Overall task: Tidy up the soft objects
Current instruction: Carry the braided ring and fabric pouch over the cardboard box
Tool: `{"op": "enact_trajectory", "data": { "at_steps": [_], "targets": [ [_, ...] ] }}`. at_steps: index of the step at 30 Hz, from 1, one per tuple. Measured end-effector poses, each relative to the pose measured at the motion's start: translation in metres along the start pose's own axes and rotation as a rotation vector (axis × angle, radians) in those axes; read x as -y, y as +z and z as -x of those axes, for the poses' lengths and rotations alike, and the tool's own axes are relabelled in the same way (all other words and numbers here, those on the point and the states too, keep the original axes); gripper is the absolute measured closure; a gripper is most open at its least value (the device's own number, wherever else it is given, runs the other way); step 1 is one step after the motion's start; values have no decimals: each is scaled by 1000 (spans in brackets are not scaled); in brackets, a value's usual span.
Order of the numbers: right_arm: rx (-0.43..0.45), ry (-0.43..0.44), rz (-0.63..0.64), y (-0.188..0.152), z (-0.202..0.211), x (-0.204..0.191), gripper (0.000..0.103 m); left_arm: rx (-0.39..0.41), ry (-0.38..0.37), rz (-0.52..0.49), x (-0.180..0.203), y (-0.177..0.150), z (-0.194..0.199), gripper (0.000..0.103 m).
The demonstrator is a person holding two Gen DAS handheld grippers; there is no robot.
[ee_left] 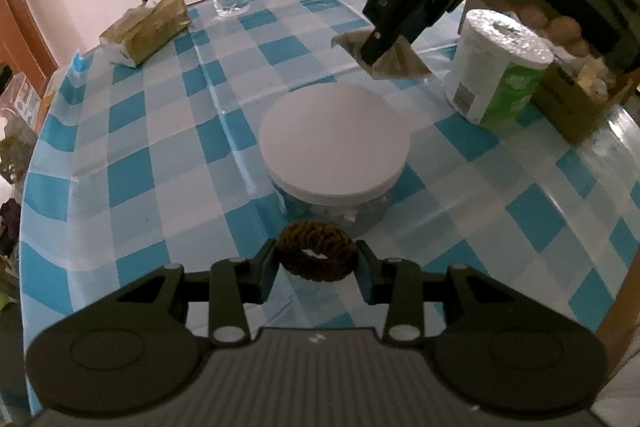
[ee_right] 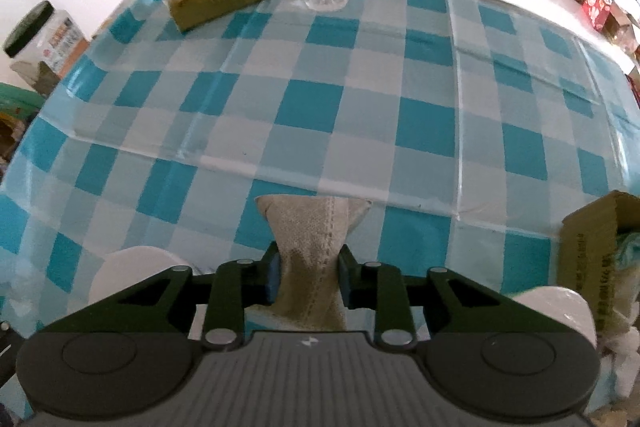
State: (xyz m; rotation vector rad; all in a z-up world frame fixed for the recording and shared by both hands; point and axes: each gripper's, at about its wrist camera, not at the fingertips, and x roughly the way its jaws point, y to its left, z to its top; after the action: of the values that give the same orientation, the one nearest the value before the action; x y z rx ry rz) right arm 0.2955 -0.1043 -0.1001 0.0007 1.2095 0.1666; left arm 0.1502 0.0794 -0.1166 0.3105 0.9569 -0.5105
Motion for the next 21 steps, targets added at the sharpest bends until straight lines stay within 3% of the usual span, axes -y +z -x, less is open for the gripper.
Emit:
{"op": "enact_trajectory", "data": {
  "at_steps": [12, 21],
  "targets": [
    [96, 30, 9, -44, 86, -6, 71, 17, -72, -130, 17, 11, 33, 69],
    [157, 0, -31, -97, 140, 44, 71, 60, -67, -177, 68, 42, 49, 71]
  ]
}}
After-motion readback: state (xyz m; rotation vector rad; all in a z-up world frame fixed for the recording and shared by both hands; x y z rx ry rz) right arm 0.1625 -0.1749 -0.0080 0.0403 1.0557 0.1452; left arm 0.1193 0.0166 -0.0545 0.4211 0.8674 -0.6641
